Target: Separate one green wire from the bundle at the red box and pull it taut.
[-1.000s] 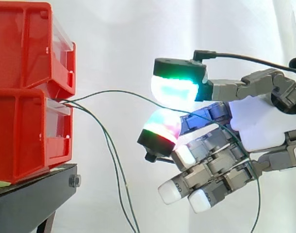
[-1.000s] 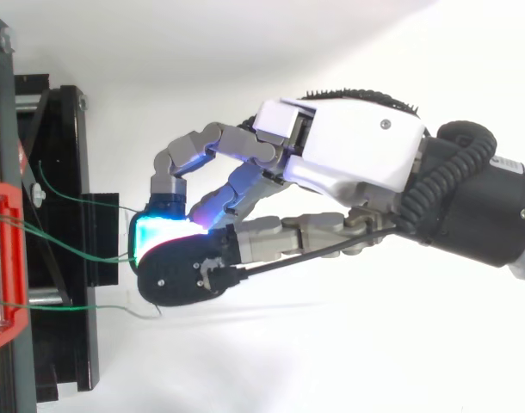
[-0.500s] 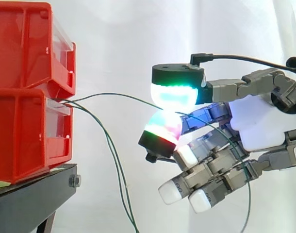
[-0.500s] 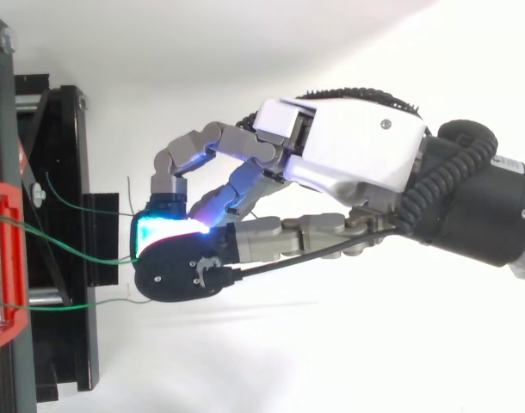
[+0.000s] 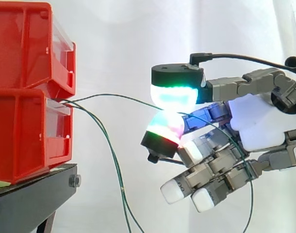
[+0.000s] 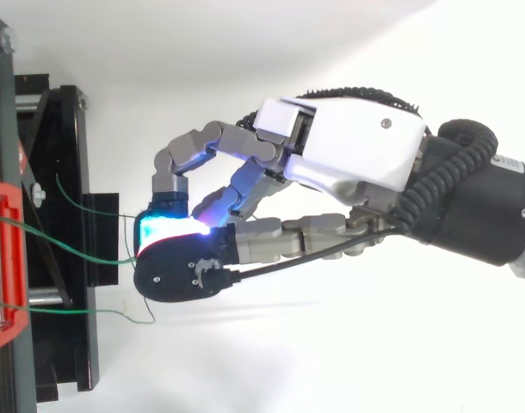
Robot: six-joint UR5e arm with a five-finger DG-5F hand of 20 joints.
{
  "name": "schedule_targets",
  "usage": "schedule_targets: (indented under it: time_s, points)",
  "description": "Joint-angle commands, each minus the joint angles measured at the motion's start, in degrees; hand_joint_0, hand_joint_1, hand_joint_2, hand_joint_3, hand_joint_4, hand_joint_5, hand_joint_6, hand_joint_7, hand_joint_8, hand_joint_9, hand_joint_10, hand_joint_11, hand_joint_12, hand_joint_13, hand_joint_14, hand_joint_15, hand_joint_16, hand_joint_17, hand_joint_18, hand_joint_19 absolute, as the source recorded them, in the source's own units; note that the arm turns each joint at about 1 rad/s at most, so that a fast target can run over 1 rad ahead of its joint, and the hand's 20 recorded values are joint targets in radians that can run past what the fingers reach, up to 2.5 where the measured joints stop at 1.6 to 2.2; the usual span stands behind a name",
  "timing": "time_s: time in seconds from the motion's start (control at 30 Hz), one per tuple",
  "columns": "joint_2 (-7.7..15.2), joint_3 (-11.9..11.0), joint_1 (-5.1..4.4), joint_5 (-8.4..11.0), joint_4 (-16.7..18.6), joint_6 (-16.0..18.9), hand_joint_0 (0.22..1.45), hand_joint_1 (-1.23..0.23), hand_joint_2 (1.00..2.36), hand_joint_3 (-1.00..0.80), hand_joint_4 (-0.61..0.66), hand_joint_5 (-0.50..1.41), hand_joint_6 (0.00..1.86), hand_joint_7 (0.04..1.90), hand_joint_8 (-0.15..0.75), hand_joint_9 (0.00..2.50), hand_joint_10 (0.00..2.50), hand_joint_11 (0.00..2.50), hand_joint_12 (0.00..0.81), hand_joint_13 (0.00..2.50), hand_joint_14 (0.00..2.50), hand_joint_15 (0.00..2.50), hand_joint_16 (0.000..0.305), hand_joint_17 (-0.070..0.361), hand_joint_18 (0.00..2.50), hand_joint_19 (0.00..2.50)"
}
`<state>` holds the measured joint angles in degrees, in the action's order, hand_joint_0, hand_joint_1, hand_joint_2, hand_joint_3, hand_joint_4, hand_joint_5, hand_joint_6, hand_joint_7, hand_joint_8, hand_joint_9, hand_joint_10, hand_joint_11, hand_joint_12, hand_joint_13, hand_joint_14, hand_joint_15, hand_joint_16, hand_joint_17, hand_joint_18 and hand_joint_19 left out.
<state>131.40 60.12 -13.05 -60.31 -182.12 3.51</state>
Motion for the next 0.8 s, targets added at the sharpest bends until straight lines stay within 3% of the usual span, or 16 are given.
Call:
schedule_targets:
  time_s: [0.0,0.6,0.73,0.77]
  points:
    - [0.0,0.0,-0.05,0.02,-0.1,0.0,0.6,-0.78,1.01,0.0,0.01,-0.1,0.9,1.27,0.308,1.13,0.02,0.7,0.404,0.84,0.01,0.36,0.057,0.128,0.85,0.41]
    - [0.1,0.4,0.04,0.28,1.4,-0.4,0.61,-0.78,1.01,0.0,0.03,-0.1,0.9,1.27,0.31,1.13,0.02,0.69,0.411,0.83,0.01,0.35,0.057,0.128,0.84,0.4]
    - [0.0,3.0,-0.14,0.28,4.8,-0.4,0.61,-0.77,1.01,0.0,0.03,-0.1,0.9,1.27,0.314,1.13,0.02,0.7,0.407,0.83,0.01,0.35,0.057,0.128,0.84,0.39]
    - [0.1,4.3,-0.31,0.2,7.1,-0.3,0.61,-0.77,1.01,-0.01,0.03,-0.1,0.9,1.26,0.311,1.13,0.02,0.7,0.408,0.83,0.01,0.35,0.057,0.128,0.83,0.4]
